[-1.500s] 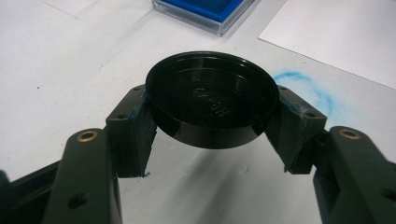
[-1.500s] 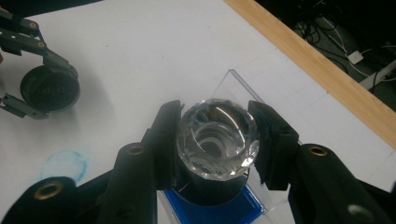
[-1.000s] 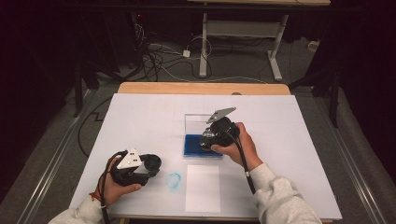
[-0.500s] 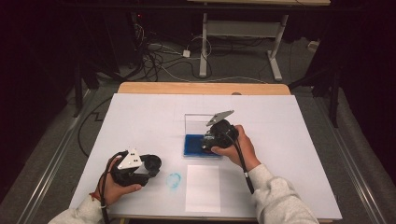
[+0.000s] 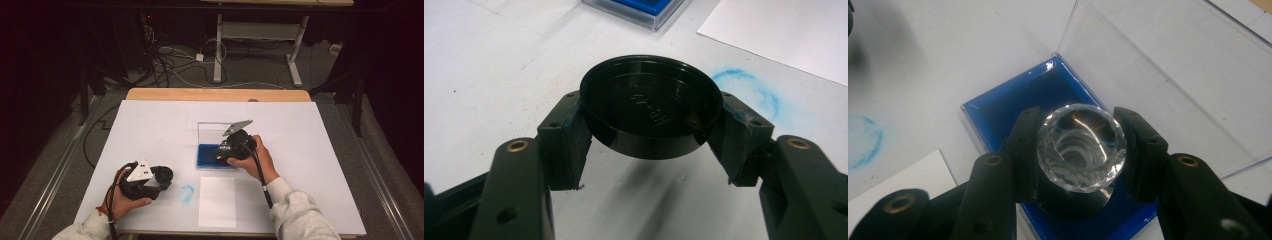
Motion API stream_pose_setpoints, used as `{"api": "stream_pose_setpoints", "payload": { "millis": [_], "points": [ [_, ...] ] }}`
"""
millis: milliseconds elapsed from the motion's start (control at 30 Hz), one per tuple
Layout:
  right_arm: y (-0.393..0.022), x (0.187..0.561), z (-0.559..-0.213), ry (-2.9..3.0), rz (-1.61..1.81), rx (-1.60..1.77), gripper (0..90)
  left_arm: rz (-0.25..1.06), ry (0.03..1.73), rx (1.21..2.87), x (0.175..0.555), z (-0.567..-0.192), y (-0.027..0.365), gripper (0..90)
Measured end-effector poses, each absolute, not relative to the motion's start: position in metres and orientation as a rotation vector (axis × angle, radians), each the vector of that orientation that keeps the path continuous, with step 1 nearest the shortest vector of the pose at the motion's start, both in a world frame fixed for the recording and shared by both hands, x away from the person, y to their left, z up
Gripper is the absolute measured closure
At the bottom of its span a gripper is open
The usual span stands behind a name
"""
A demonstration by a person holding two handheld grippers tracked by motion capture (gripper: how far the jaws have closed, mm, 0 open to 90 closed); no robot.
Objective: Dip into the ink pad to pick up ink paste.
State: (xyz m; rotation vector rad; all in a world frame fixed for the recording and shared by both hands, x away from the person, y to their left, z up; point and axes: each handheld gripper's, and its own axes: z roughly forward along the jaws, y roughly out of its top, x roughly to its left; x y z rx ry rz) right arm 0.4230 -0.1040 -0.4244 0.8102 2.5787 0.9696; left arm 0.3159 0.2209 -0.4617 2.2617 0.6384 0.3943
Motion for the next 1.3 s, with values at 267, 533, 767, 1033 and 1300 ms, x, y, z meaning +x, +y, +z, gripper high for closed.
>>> {"api": "stream_pose_setpoints", "payload": {
  "millis": [267, 533, 767, 1033, 1300],
  "points": [
    [-0.1029, 0.4212, -0.4244, 2.572, 0.945, 0.798, 57.2, 0.393, 0.642, 2.256, 0.3154, -0.4618, 0.2219, 36.9],
    [-0.1019, 0.4207, -0.4248, 2.568, 0.943, 0.799, 57.2, 0.392, 0.643, 2.259, 0.3148, -0.4618, 0.2216, 36.9],
    [-0.1014, 0.4209, -0.4248, 2.570, 0.941, 0.791, 57.1, 0.391, 0.650, 2.260, 0.3160, -0.4625, 0.2214, 36.9],
    [-0.1030, 0.4223, -0.4248, 2.574, 0.949, 0.790, 57.1, 0.386, 0.646, 2.260, 0.3161, -0.4626, 0.2209, 36.9],
    [-0.1033, 0.4228, -0.4252, 2.574, 0.952, 0.790, 57.0, 0.388, 0.646, 2.261, 0.3155, -0.4624, 0.2212, 36.9]
  ]
}}
